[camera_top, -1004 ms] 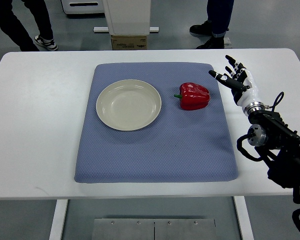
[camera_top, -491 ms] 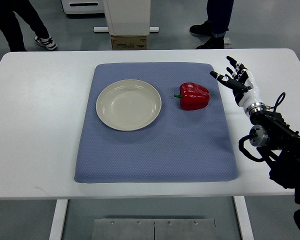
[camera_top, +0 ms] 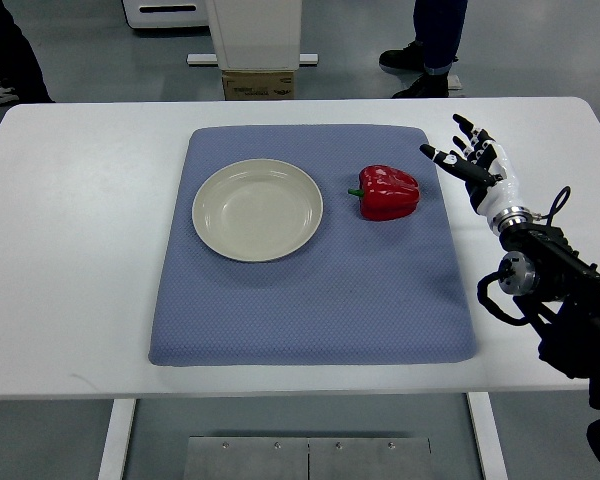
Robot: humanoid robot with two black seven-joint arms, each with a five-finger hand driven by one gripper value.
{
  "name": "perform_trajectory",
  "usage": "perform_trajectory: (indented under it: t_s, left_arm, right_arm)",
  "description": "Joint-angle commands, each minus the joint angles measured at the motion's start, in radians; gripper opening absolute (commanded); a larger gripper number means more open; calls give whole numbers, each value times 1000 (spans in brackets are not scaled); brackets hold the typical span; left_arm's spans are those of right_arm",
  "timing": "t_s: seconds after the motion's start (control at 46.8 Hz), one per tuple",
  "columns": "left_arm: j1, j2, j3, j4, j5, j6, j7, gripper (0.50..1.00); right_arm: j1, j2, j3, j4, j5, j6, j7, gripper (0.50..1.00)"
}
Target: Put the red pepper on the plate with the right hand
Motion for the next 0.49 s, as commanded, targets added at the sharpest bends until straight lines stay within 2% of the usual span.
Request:
perform_trajectory:
  t_s: [0.0, 0.47]
  left_arm:
    - [0, 0, -1, 0, 0, 0, 0, 1000]
    - [0, 0, -1, -2, 0, 0, 0, 1000]
  right_arm:
    - [-1, -1, 0, 0, 0, 2, 0, 1000]
    - [31, -2, -5, 0, 0, 3, -2, 1000]
